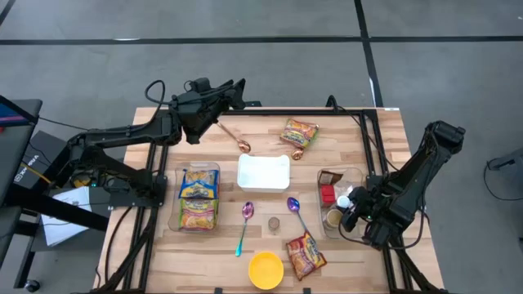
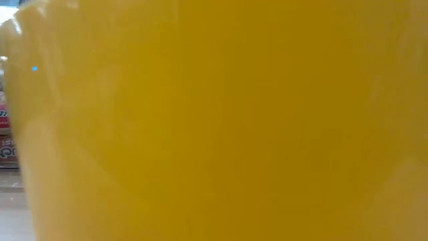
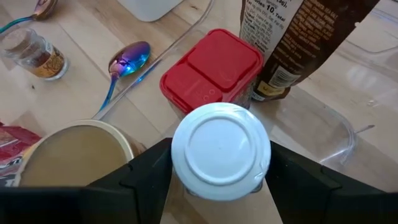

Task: Pick & Place Food Item
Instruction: Put the white seasoning bottle into the right transparent bin, then put the left gold spoon into the white bin

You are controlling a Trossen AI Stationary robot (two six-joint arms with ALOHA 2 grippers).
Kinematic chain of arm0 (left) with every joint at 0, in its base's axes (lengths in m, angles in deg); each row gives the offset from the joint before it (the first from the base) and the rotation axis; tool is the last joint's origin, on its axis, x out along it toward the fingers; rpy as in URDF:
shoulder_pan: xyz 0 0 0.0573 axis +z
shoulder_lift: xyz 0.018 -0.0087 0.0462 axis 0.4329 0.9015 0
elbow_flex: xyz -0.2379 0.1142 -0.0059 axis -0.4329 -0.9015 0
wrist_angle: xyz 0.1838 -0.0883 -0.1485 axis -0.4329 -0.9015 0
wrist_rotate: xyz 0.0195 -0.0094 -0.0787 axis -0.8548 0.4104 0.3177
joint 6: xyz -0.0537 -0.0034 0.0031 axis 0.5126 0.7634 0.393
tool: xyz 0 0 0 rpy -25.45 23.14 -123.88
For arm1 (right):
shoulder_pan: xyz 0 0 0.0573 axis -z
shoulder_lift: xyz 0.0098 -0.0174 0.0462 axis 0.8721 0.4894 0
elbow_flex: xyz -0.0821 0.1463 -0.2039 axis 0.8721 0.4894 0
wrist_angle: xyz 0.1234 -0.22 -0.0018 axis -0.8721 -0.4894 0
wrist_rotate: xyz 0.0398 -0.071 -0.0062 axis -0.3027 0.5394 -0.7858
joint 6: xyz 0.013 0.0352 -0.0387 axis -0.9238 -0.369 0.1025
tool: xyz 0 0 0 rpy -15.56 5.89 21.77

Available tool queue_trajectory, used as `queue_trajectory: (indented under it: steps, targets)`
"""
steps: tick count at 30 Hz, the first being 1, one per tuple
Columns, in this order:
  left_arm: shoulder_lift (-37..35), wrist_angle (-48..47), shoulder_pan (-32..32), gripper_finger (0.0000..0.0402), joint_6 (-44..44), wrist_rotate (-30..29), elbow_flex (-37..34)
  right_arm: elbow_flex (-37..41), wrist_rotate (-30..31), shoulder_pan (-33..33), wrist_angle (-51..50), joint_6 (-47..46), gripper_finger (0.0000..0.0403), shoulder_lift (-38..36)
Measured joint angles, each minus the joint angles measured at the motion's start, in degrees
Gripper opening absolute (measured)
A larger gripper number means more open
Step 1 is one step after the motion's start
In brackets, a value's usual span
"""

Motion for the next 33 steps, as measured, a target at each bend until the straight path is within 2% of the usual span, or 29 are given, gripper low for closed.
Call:
queue_trajectory:
  steps: [23, 33]
  targets:
    - [0.0, 0.0, 0.0, 0.0264, 0.0, 0.0, 0.0, 0.0, 2.4, 0.1, -6.3, 0.0, 0.0235, -8.3]
    - [0.0, 0.0, 0.0, 0.0264, 0.0, 0.0, 0.0, 0.0, 8.4, 1.5, -6.5, 0.0, 0.0235, -12.7]
